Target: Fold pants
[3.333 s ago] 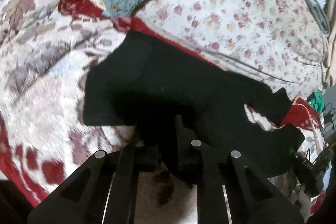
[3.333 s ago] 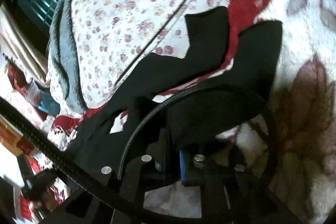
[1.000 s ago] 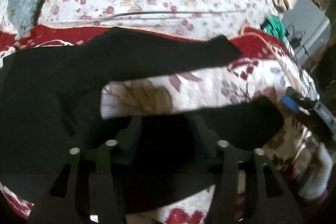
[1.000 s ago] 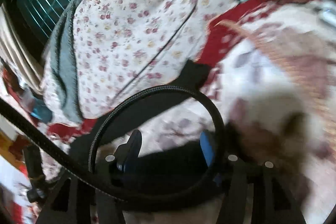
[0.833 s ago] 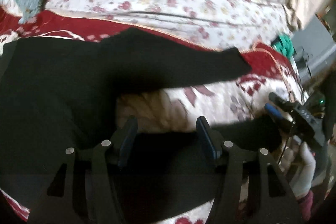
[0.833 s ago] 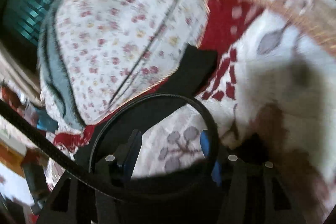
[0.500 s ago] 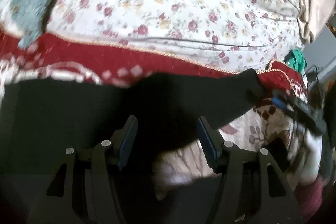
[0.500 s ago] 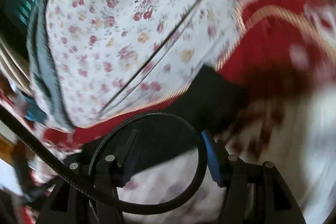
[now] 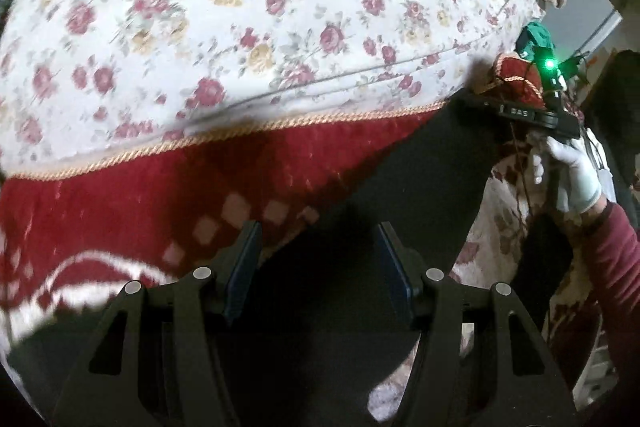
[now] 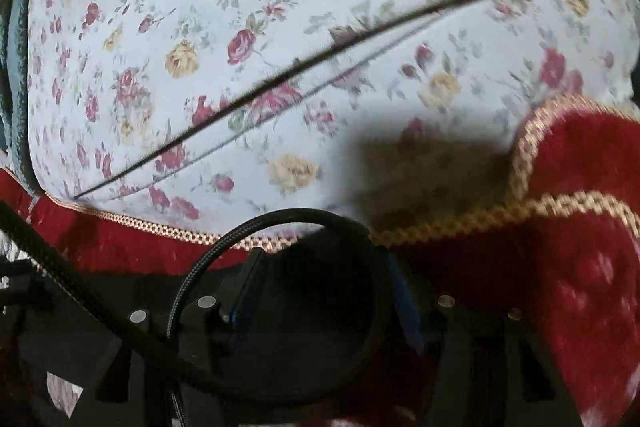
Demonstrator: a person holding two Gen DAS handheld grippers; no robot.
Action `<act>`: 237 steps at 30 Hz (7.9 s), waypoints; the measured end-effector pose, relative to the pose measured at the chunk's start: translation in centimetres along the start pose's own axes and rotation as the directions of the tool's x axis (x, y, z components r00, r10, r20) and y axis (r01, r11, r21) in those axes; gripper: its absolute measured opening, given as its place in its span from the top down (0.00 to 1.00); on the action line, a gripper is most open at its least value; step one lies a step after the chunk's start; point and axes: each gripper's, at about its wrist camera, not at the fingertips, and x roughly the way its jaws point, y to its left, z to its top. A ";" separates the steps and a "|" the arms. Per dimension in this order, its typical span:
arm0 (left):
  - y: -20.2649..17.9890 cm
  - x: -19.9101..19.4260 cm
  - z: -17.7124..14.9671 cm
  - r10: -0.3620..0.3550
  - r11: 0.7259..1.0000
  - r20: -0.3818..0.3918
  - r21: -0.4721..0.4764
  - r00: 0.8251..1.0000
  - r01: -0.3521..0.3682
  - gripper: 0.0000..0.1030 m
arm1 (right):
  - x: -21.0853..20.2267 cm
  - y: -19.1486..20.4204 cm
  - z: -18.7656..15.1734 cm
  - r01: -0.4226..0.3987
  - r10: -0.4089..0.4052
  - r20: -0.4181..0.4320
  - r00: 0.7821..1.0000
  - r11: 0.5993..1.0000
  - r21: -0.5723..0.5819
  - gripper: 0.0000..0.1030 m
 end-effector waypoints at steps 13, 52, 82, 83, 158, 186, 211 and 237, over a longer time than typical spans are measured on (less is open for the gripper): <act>-1.8 3.9 0.8 0.020 0.977 -0.141 0.215 0.990 0.011 0.44 | 1.9 -0.3 0.4 -0.034 0.030 -0.038 0.999 0.994 -0.102 0.43; -17.5 -6.5 -23.7 0.200 0.960 0.226 0.147 0.953 -0.237 0.95 | -17.9 3.8 -25.1 -0.085 0.098 0.096 0.991 0.987 -0.133 0.92; -17.4 -9.1 -26.6 0.208 0.959 0.243 0.138 0.947 -0.246 0.94 | -16.5 2.8 -26.6 0.068 -0.063 0.030 0.998 0.981 -0.179 0.55; -17.4 -8.9 -26.6 0.210 0.960 0.241 0.134 0.948 -0.247 0.94 | -16.6 3.0 -26.6 0.074 -0.069 0.036 0.997 0.980 -0.184 0.55; -11.4 -13.2 -25.7 0.213 0.964 0.264 -0.214 0.941 -0.158 0.69 | -18.8 14.7 -22.1 -0.340 0.402 0.067 0.913 0.842 -0.420 0.57; 8.6 -16.1 -25.0 0.209 0.756 0.279 -0.654 0.937 0.026 0.44 | -10.8 40.4 -28.1 -0.100 0.377 0.141 0.916 0.554 -0.827 0.41; 6.0 -20.8 -32.4 0.366 0.716 0.275 -0.693 0.889 -0.081 0.91 | -15.2 39.2 -30.1 -0.434 0.594 -0.039 0.803 0.539 -0.722 0.94; 9.6 -15.5 -24.9 0.243 0.686 0.304 -0.726 0.921 0.058 0.54 | -11.1 39.0 -27.2 -0.195 0.452 0.114 0.885 0.582 -0.789 0.88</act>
